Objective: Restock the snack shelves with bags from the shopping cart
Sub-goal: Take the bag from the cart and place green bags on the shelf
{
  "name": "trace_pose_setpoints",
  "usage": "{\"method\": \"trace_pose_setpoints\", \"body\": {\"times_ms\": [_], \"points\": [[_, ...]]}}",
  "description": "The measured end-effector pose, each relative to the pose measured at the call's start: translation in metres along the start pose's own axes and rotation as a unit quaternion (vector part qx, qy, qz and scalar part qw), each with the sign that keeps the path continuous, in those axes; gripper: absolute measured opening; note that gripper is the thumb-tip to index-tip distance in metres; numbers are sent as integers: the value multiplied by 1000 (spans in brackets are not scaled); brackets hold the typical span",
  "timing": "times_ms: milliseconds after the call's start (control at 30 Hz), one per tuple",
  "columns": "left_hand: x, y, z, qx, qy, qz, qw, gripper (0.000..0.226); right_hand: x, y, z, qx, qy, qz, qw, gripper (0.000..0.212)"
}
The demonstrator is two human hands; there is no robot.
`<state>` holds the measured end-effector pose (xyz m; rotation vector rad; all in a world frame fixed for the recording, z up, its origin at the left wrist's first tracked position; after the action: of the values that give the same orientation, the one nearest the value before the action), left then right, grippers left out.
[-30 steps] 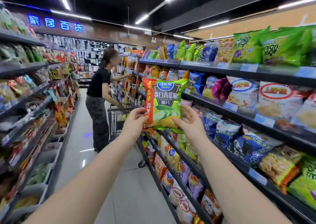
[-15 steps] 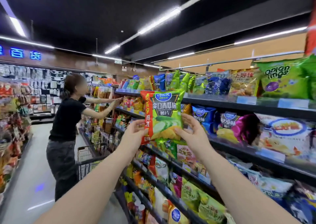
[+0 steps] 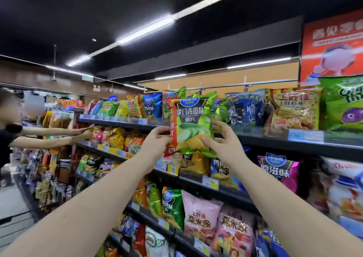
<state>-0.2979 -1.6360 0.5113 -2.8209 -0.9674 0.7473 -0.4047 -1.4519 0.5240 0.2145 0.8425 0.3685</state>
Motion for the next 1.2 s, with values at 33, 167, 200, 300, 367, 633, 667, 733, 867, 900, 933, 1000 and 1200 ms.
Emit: {"method": "trace_pose_setpoints", "body": {"times_ms": [33,167,200,300,367,633,667,733,867,900,933,1000,1200], "points": [[-19,-4,-1,11,-2,8,1000,30,-17,0,-3,14,5,-9,1000,55],[-93,-25,-12,11,-62,50,997,36,-84,2,-11,25,25,-50,998,54],[-112,-31,-14,6,-82,60,995,37,-100,3,-12,41,31,-61,997,54],[-162,-47,-12,2,-130,79,988,43,-138,5,-20,92,37,-90,991,57],[-192,-58,-6,-14,-145,99,984,48,-157,4,-29,120,39,-108,986,57],[-268,-80,31,-58,-192,189,961,52,-209,-9,-74,247,-46,-161,954,54],[-276,-80,36,-66,-200,198,957,51,-213,-10,-78,265,-62,-166,948,54],[-286,-83,45,-99,-226,220,944,53,-217,-11,-83,311,-93,-163,932,56],[-292,-89,51,-162,-268,271,910,51,-220,-11,-88,389,-156,-144,897,55],[-292,-91,52,-172,-274,281,904,47,-221,-11,-88,403,-164,-147,889,56],[-292,-93,54,-179,-277,290,898,44,-221,-13,-87,415,-169,-151,881,57],[-294,-98,56,-184,-275,296,896,42,-223,-16,-84,435,-180,-153,869,59],[-296,-105,55,-186,-268,285,901,47,-225,-24,-79,473,-197,-151,846,57]]}}
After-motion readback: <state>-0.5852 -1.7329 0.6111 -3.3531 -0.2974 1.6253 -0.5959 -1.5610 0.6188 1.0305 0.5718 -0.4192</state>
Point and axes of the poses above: each hand's wrist, its own x-axis away from the middle knuckle, its own y-axis out of the back of the hand, z = x × y, the point moved 5 cm from there along -x, towards the middle knuckle, and after that the axes turned 14 degrees about x, right-handed, at the moved point
